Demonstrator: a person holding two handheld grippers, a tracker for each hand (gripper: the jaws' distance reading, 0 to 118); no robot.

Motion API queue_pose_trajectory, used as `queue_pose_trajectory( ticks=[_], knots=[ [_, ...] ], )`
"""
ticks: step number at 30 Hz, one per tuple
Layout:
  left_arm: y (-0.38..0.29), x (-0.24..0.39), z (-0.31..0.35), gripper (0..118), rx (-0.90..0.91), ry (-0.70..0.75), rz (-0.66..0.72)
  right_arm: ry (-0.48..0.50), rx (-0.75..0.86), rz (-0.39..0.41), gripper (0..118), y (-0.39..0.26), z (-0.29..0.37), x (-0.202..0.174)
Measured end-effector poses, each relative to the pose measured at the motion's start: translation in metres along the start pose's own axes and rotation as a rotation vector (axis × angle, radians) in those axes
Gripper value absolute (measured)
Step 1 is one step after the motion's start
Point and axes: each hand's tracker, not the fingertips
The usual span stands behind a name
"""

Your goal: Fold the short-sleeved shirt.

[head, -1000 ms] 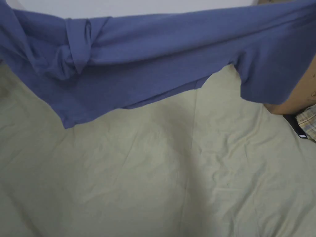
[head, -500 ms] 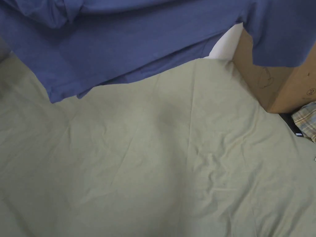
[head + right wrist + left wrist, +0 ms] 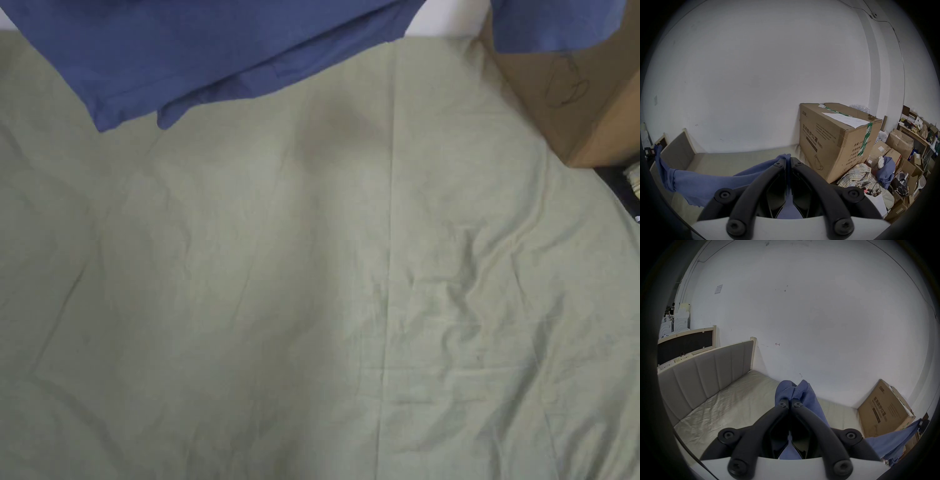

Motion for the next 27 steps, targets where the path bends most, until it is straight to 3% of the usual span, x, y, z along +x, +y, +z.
queue_pose_trajectory(
  ticks=[9, 16, 20, 24, 27],
  knots=[
    [-0.072, 0.002, -0.104, 0, -0.032, 0.02, -0.01, -0.065, -0.053, -0.015, 2, -0.069, -0.123, -0.024],
    [-0.173, -0.048, -0.145, 0, -0.245, 0.059, 0.002, -0.043, -0.22, -0.002, 2, -0.171, -0.18, -0.023],
    [-0.225, -0.086, -0.127, 0, -0.339, 0.072, 0.008, -0.03, -0.324, 0.006, 2, -0.234, -0.172, -0.018],
    [-0.272, -0.123, -0.082, 0, -0.393, 0.067, 0.08, 0.016, -0.399, -0.008, 2, -0.297, -0.119, 0.002],
    [-0.304, -0.145, -0.042, 0, -0.439, 0.067, 0.076, 0.051, -0.462, 0.035, 2, -0.34, -0.083, 0.016]
  ],
)
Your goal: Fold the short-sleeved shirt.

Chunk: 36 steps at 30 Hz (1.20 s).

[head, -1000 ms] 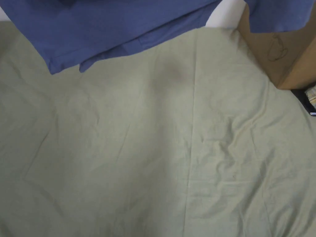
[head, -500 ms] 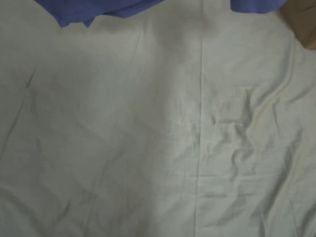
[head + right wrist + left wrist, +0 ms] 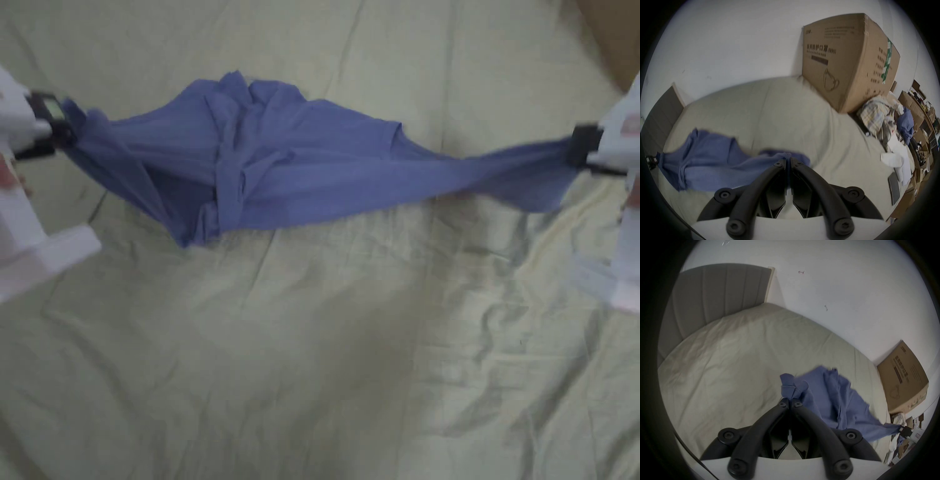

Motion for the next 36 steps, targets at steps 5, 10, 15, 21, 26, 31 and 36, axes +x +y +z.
queue_pose_trajectory(
  ticks=[5, 10, 15, 21, 26, 31, 36],
  knots=[
    [-0.076, -0.043, 0.054, 0, -0.051, 0.007, 0.086, 0.018, -0.068, 0.017, 2, -0.082, 0.029, 0.028],
    [-0.125, -0.087, 0.091, 0, -0.079, 0.016, 0.175, 0.073, -0.097, -0.012, 2, -0.136, 0.067, 0.06],
    [-0.164, -0.108, 0.116, 0, -0.12, 0.041, 0.165, 0.098, -0.11, -0.033, 2, -0.177, 0.097, 0.078],
    [-0.19, -0.125, 0.131, 0, -0.144, 0.048, 0.124, 0.118, -0.117, -0.04, 2, -0.2, 0.121, 0.086],
    [-0.179, -0.124, 0.14, 72, -0.07, 0.103, 0.121, 0.093, -0.096, -0.005, 79, -0.192, 0.133, 0.086],
    [-0.151, -0.102, 0.184, 113, 0.216, 0.048, 0.037, 0.068, 0.129, 0.052, 97, -0.161, 0.182, 0.075],
    [-0.144, -0.043, 0.231, 114, 0.475, 0.024, -0.171, 0.09, 0.403, 0.134, 103, -0.138, 0.238, 0.04]
  ],
)
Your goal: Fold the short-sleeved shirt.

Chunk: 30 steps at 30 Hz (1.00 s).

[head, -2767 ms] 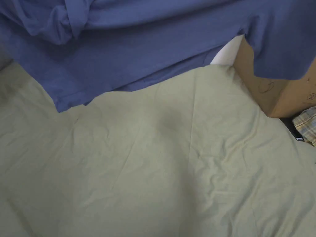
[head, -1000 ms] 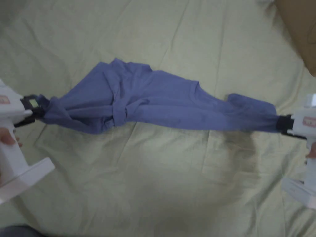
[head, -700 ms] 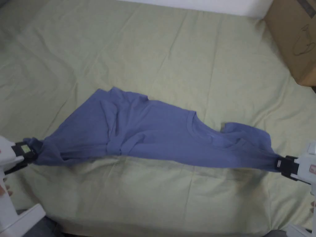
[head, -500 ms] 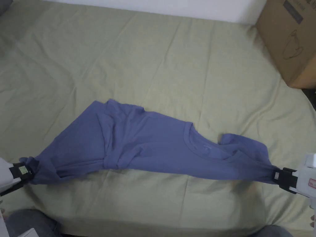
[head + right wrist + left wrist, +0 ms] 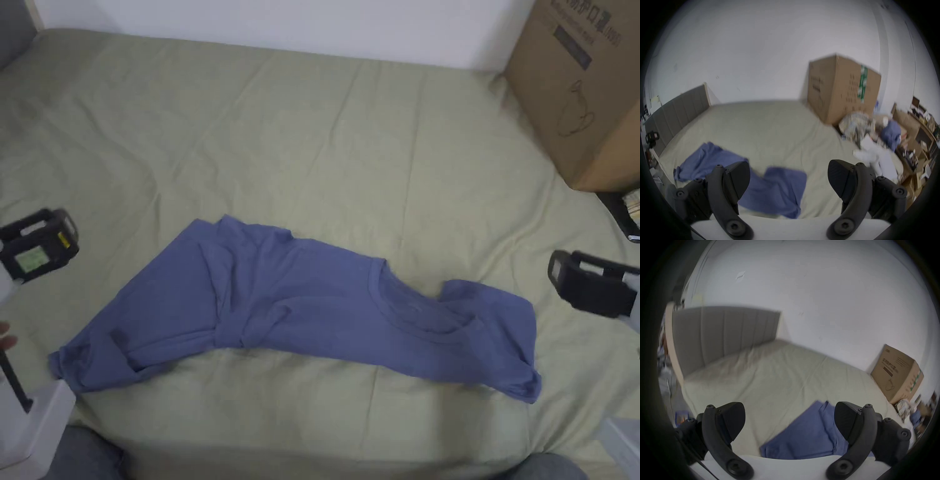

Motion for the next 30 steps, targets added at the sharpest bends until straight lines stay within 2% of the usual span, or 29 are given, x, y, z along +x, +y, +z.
queue_pose_trajectory(
  ticks=[3, 8, 10, 12, 13, 14, 15, 16, 17, 18, 19, 30],
  knots=[
    [0.002, 0.03, 0.019, 118, 0.13, -0.012, -0.124, 0.012, 0.128, 0.042, 114, 0.011, 0.02, -0.029],
    [-0.009, 0.062, 0.032, 116, 0.156, -0.068, -0.188, 0.057, 0.221, 0.021, 115, 0.004, 0.039, -0.066],
    [-0.018, 0.066, 0.032, 109, 0.142, -0.097, -0.224, 0.051, 0.227, 0.007, 115, -0.001, 0.04, -0.074],
    [-0.025, 0.073, 0.034, 81, 0.123, -0.116, -0.253, 0.037, 0.227, -0.021, 113, -0.007, 0.041, -0.081],
    [-0.029, 0.075, 0.033, 62, 0.105, -0.129, -0.27, 0.043, 0.222, -0.035, 112, -0.01, 0.039, -0.082],
    [-0.032, 0.077, 0.033, 34, 0.087, -0.147, -0.285, 0.047, 0.214, -0.041, 109, -0.012, 0.038, -0.083],
    [-0.035, 0.078, 0.033, 17, 0.073, -0.179, -0.297, 0.047, 0.213, -0.046, 100, -0.014, 0.038, -0.085],
    [-0.038, 0.081, 0.034, 6, 0.077, -0.179, -0.292, 0.049, 0.212, -0.056, 82, -0.017, 0.035, -0.085],
    [-0.04, 0.082, 0.034, 0, 0.075, -0.185, -0.29, 0.043, 0.209, -0.059, 46, -0.018, 0.034, -0.086],
    [-0.041, 0.083, 0.035, 0, 0.068, -0.196, -0.286, 0.042, 0.204, -0.057, 18, -0.019, 0.033, -0.087],
    [-0.042, 0.083, 0.035, 0, 0.063, -0.207, -0.275, 0.043, 0.201, -0.046, 0, -0.022, 0.031, -0.087],
    [-0.036, 0.074, 0.033, 0, 0.031, -0.211, -0.232, 0.073, 0.175, -0.064, 0, -0.029, 0.028, -0.085]
  ],
)
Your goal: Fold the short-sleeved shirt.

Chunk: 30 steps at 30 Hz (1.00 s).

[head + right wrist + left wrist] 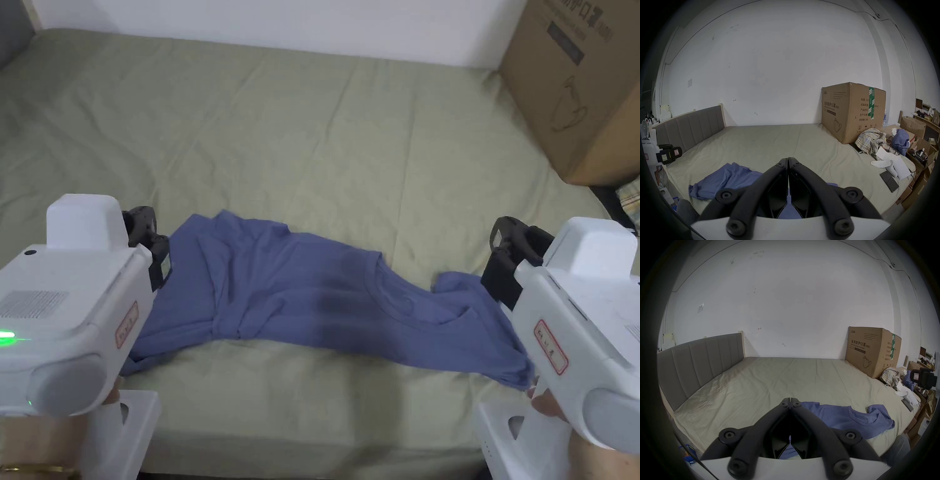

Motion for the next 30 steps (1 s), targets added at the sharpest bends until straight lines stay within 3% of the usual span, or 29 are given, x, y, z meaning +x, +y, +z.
queue_pose_trajectory(
  ticks=[4, 8, 9, 10, 11, 12, 13, 14, 23, 28, 30],
  knots=[
    [0.011, -0.025, -0.001, 0, -0.099, 0.006, 0.044, 0.002, 0.001, 0.0, 0, 0.0, -0.001, 0.001],
    [0.019, -0.072, -0.002, 10, -0.211, 0.097, 0.21, 0.0, -0.003, -0.005, 0, -0.001, -0.002, 0.002],
    [0.019, -0.084, -0.003, 22, -0.241, 0.123, 0.238, 0.002, -0.006, -0.005, 0, -0.002, -0.004, 0.002],
    [0.017, -0.094, -0.006, 43, -0.278, 0.147, 0.249, 0.003, -0.01, -0.001, 0, -0.003, -0.004, 0.001],
    [0.014, -0.104, -0.011, 77, -0.328, 0.169, 0.245, 0.001, -0.015, 0.009, 0, -0.004, -0.005, 0.0],
    [0.01, -0.113, -0.017, 99, -0.408, 0.19, 0.24, 0.003, -0.017, 0.018, 0, -0.005, -0.007, -0.001],
    [0.003, -0.121, -0.022, 115, -0.456, 0.212, 0.236, 0.005, -0.021, 0.02, 0, -0.006, -0.009, -0.002],
    [-0.003, -0.126, -0.025, 118, -0.481, 0.237, 0.232, 0.007, -0.025, 0.017, 0, -0.007, -0.009, -0.002],
    [-0.075, -0.137, -0.08, 116, -0.776, 0.232, 0.297, 0.02, -0.082, 0.026, 0, -0.012, -0.018, -0.022],
    [-0.096, -0.138, -0.108, 84, -0.823, 0.218, 0.313, 0.009, -0.111, 0.044, 0, -0.015, -0.022, -0.026],
    [-0.105, -0.135, -0.115, 57, -0.852, 0.195, 0.301, 0.002, -0.121, 0.043, 0, -0.017, -0.024, -0.027]
  ],
)
